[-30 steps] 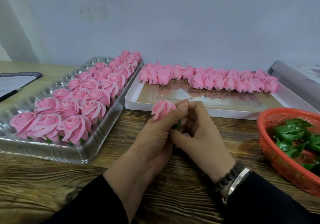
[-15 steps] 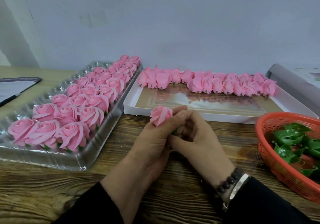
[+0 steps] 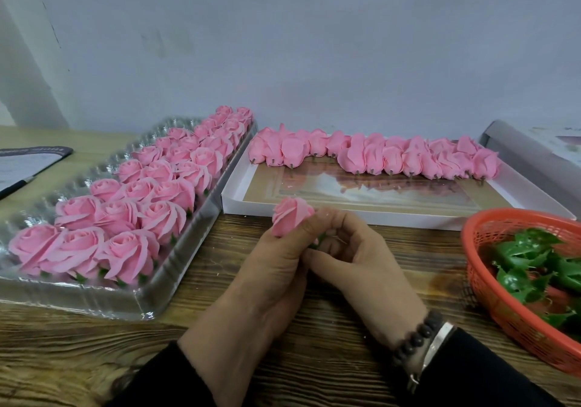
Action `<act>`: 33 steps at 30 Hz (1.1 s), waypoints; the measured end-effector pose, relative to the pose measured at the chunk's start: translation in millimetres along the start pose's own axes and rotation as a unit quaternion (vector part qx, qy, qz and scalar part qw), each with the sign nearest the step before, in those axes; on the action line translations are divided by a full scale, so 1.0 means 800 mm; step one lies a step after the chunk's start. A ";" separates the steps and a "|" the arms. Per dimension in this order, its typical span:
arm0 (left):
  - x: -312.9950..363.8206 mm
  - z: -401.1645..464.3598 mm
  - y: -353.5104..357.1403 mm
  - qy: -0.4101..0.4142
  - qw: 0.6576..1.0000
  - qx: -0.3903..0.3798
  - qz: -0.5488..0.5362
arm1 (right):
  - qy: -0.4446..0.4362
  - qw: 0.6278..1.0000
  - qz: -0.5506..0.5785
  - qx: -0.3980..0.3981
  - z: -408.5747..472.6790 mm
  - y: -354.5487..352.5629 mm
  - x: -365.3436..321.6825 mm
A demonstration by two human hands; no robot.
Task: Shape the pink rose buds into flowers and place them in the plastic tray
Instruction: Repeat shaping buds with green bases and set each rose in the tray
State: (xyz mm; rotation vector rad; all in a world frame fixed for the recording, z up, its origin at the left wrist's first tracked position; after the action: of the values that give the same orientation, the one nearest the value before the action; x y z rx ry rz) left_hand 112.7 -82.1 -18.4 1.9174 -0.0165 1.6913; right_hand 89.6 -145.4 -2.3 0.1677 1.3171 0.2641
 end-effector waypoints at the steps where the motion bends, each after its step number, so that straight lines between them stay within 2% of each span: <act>1: 0.000 0.000 0.001 0.001 1.000 -0.008 0.004 | -0.003 1.000 -0.006 0.005 0.001 -0.002 -0.001; 5: 0.003 -0.003 0.006 -0.019 0.999 -0.040 0.023 | 0.022 1.000 0.004 0.013 0.002 -0.006 0.006; 8: 0.000 -0.003 0.003 -0.039 0.998 -0.035 0.024 | 0.049 0.997 0.067 0.006 0.002 -0.004 0.015; 11: 0.002 -0.002 0.000 -0.025 0.999 -0.021 0.016 | 0.038 0.995 0.097 -0.002 0.002 -0.001 0.011; 19: 0.000 -0.002 0.003 -0.017 0.999 -0.033 -0.015 | -0.003 1.000 0.017 0.022 0.000 -0.006 0.000; 27: 0.005 -0.006 0.004 -0.028 0.999 -0.021 0.027 | 0.046 0.996 0.081 0.014 0.001 -0.005 0.010; 33: 0.004 -0.004 -0.002 -0.011 1.000 0.010 0.016 | 0.003 0.993 0.105 0.046 0.001 -0.012 0.003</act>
State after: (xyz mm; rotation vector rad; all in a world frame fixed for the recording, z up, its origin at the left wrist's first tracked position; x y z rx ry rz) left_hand 111.3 -78.6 -16.1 1.9599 -0.0388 1.6969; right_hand 91.9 -153.6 -6.6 0.3846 1.3203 0.3816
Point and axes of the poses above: each hand's wrist, its own z-axis towards the middle knuckle, its own y-axis out of the palm, x = y × z, the point moved 9 cm from there along z, towards the middle knuckle, and after that the axes turned 11 degrees about z, right-handed, at the moved point
